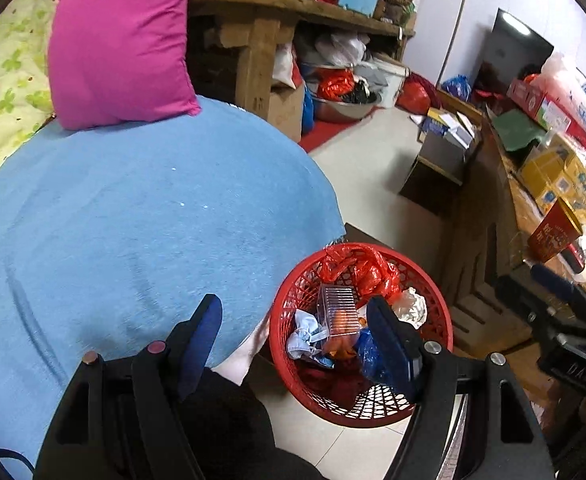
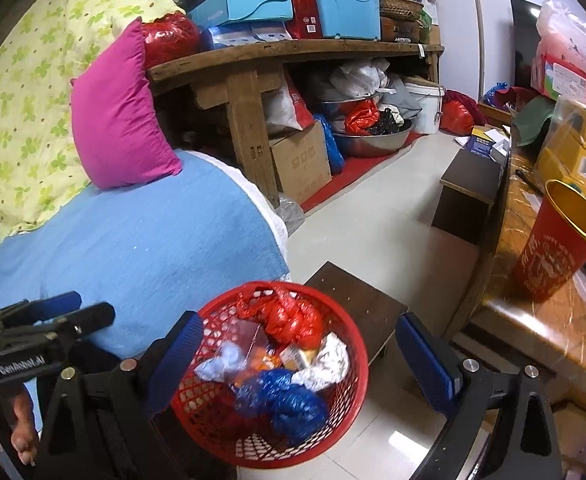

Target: Collect trash

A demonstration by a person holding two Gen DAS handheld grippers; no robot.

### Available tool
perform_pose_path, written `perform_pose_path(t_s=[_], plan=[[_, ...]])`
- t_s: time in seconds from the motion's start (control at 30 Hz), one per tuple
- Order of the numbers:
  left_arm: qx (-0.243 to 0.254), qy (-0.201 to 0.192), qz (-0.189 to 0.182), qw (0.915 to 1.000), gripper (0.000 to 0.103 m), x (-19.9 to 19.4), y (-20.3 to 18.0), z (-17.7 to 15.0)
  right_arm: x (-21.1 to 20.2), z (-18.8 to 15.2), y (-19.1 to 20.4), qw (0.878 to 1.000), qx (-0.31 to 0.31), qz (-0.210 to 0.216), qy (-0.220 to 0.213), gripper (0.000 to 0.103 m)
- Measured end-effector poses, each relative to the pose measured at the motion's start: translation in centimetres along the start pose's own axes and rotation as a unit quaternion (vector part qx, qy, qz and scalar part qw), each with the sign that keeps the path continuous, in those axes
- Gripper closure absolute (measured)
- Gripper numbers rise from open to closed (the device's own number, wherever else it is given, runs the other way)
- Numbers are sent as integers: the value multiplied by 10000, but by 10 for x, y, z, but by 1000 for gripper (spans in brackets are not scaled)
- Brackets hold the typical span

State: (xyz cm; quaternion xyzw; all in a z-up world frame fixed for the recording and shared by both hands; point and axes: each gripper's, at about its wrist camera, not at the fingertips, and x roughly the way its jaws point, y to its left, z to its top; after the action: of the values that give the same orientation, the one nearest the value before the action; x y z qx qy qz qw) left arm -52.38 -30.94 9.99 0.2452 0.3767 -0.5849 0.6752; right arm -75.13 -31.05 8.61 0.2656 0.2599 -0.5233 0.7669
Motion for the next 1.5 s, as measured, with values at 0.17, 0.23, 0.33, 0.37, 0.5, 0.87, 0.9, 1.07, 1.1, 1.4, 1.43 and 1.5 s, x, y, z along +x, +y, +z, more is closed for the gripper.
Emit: perform_pose_path(t_s=[0.17,0.23,0.33,0.37,0.5,0.87,0.9,1.07,1.1,1.4,1.43,1.5], plan=[[-95,-147,45,9998,27,-15,6,-7,-9,-10,12,10000,-45,-40,40,5],[-135,-179,59,9997,27,-19,9,-9,-11,-14,16,10000,-43,-56,58,5],[-241,-260,48,9994,21,-24,16,-12,-16,-18,21,9998,-72,-179,-10,5],[-277,-295,68,9992,18,-25,18,-13,-17,-19,23,9997,-85,-217,-36,5],[-373,-399,95,9985,17,-30,27,-14,-15,-21,27,9993,-136,-359,-7,2],[-270,-402,182,9987,17,-28,25,-16,-6,-29,31,9988,-114,-435,181,2],[-268,-402,169,9987,17,-29,25,-16,-5,-29,31,9988,-110,-437,186,2],[-266,-454,196,9984,17,-32,24,-15,-5,-29,30,9988,-108,-441,193,2],[-263,-459,193,9984,17,-32,24,-15,-5,-29,30,9988,-109,-442,196,2],[-254,-455,243,9983,17,-33,24,-15,-5,-30,30,9987,-109,-460,197,2],[-247,-452,250,9984,17,-33,24,-15,-5,-31,30,9987,-108,-463,198,2],[-236,-445,255,9984,16,-33,23,-15,-4,-31,30,9986,-103,-465,212,2]])
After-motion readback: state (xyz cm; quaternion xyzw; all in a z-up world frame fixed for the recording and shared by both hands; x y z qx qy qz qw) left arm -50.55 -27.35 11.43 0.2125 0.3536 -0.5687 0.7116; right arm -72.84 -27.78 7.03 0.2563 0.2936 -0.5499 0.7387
